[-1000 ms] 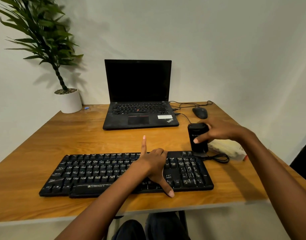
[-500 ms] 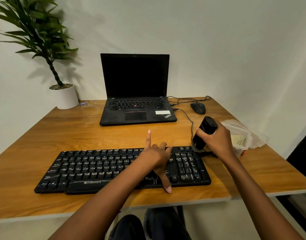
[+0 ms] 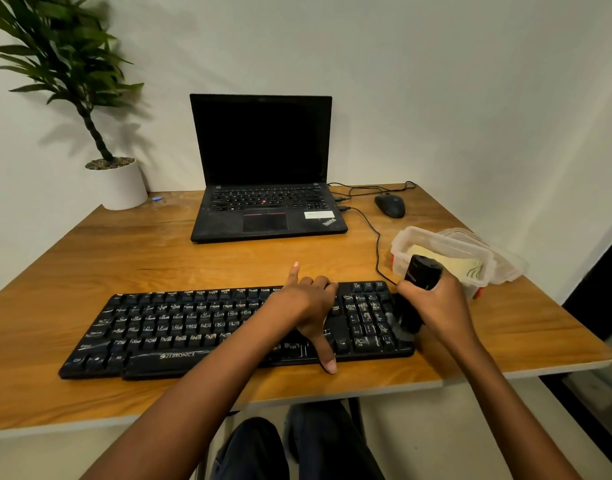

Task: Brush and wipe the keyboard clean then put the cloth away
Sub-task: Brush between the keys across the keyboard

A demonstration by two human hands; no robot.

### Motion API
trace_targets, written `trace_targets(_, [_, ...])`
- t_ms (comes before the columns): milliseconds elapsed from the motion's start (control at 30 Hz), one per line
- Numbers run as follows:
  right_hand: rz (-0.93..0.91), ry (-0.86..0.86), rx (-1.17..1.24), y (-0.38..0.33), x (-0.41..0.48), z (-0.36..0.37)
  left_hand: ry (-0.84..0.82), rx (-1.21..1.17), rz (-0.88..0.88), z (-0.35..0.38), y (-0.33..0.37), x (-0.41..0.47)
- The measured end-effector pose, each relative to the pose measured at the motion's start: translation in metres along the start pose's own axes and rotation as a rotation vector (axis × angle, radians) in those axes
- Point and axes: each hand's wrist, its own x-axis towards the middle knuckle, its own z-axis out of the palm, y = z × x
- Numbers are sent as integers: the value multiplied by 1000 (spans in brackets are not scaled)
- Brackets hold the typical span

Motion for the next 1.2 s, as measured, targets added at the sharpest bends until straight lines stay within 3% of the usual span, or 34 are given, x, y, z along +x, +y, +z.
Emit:
trace_targets(100, [-24, -7, -70, -7, 0, -3, 0, 5, 4, 0, 0, 1])
trace_targets(300, [-68, 84, 31, 2, -33, 2, -1, 5, 10, 2, -1, 1])
trace_targets(467, [-44, 2, 36, 2, -30, -7, 5, 11, 5, 1, 0, 1])
trace_targets(600, [-79, 145, 135, -9, -24, -6, 7, 1, 3, 2, -1, 0])
trace_targets(800, [4, 90, 182, 6, -48, -7, -8, 20, -8, 1, 1, 1])
trace_targets(1000, [-93, 139, 171, -12, -33, -4, 1, 4, -11, 2, 0, 1])
trace_targets(1200, [-22, 13, 131, 0, -45, -1, -5, 15, -18, 2, 0, 1])
